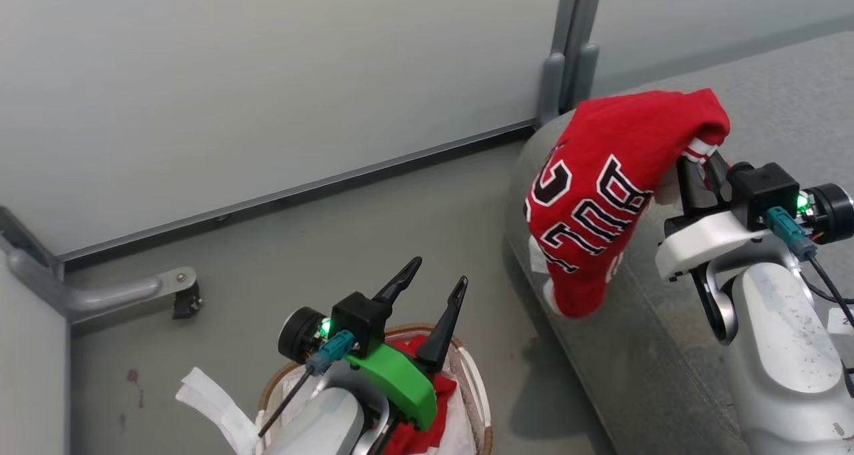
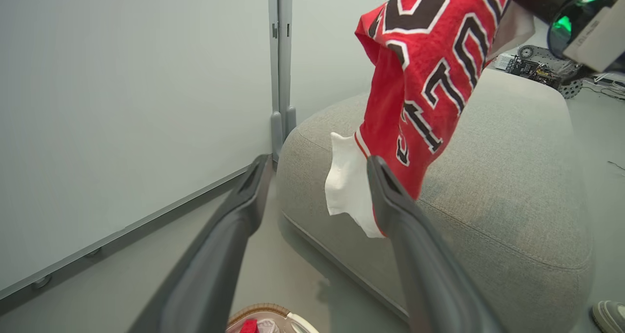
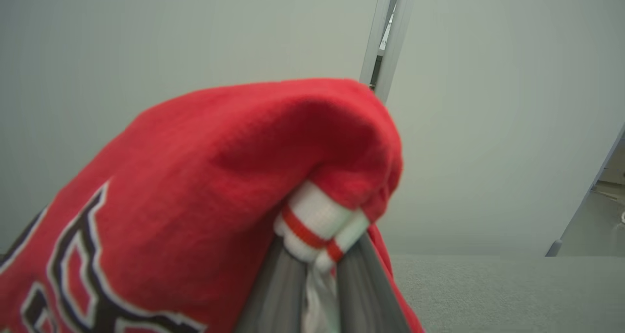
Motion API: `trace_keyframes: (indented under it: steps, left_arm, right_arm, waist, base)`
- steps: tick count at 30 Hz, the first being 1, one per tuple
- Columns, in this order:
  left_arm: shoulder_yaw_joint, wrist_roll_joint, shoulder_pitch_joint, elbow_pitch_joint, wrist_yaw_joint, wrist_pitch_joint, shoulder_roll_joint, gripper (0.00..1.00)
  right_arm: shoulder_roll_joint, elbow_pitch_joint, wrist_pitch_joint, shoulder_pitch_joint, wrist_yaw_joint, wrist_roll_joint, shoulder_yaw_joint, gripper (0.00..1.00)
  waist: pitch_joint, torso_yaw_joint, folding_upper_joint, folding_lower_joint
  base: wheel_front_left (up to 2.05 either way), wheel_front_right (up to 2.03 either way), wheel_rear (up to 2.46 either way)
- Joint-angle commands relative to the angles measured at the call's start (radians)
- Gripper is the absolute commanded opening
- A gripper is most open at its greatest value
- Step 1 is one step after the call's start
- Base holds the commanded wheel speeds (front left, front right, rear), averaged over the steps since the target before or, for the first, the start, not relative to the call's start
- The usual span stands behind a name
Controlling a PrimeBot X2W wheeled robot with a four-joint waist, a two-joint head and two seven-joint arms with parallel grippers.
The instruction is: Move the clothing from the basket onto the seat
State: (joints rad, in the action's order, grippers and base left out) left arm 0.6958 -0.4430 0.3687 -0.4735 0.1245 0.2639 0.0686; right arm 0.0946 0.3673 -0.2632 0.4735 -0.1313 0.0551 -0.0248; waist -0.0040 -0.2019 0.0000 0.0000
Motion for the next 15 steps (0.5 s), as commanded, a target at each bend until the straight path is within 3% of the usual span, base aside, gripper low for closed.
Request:
trace_keyframes:
  steps: [1, 8, 15]
  left_arm:
    - [-0.005, 0.004, -0.016, 0.000, 0.006, 0.001, -0.005, 1.00]
    - [0.004, 0.026, -0.003, -0.003, 0.007, 0.001, -0.012, 1.00]
    - [0.017, 0.027, 0.024, -0.005, 0.008, 0.001, -0.015, 1.00]
  right_arm:
    - [0.007, -0.002, -0.002, -0.011, 0.001, 0.008, -0.006, 0.00]
    - [0.012, -0.009, -0.002, -0.020, 0.001, -0.001, -0.051, 0.00]
    - [0.003, -0.024, -0.002, -0.020, 0.001, -0.008, -0.102, 0.00]
  waist:
    - [0.019, -0.072, 0.0000, 0.0000]
    - [0.055, -0.174, 0.0000, 0.0000]
    - [0.103, -0.213, 0.0000, 0.0000]
  base:
    - [0.00, 0.00, 0.00]
    - [0.00, 0.00, 0.00]
    - [0.00, 0.00, 0.00]
